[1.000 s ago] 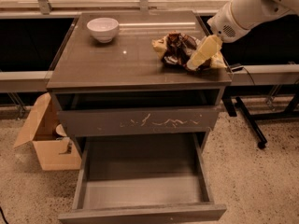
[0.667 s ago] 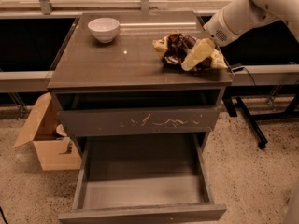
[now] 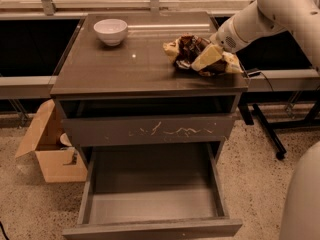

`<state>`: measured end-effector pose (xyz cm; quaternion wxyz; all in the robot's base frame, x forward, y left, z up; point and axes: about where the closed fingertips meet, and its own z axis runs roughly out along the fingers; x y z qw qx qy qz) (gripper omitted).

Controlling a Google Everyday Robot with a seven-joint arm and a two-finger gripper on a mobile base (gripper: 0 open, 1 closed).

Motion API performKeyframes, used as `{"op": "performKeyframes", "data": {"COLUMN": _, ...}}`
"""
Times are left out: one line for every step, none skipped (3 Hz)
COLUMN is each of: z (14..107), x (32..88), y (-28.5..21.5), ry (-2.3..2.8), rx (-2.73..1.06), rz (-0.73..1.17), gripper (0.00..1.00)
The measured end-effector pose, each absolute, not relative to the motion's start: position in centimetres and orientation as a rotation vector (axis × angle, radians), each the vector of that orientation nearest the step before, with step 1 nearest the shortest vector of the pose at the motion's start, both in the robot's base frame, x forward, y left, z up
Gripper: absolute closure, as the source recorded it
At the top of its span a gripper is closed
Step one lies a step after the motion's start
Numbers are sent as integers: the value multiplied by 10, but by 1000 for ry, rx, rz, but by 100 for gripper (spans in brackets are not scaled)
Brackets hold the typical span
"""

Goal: Place brown chip bag into middle drawer

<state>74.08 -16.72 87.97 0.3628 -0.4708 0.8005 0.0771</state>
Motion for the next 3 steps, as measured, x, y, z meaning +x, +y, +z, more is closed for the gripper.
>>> {"op": "performKeyframes", "data": {"z": 874, "x": 745, "y": -168, "ry": 2057, "rx": -1204, "rz": 207, "gripper": 50}}
{"op": "performKeyframes", "data": {"z": 895, "x": 724, "y": -167, "ry": 1971, "rx": -1214, "rz": 202, "gripper": 73}}
{"op": "performKeyframes", "data": {"z": 933, "x": 667, "y": -152, "ry": 1829, "rx": -1270, "rz": 210, "gripper": 96}}
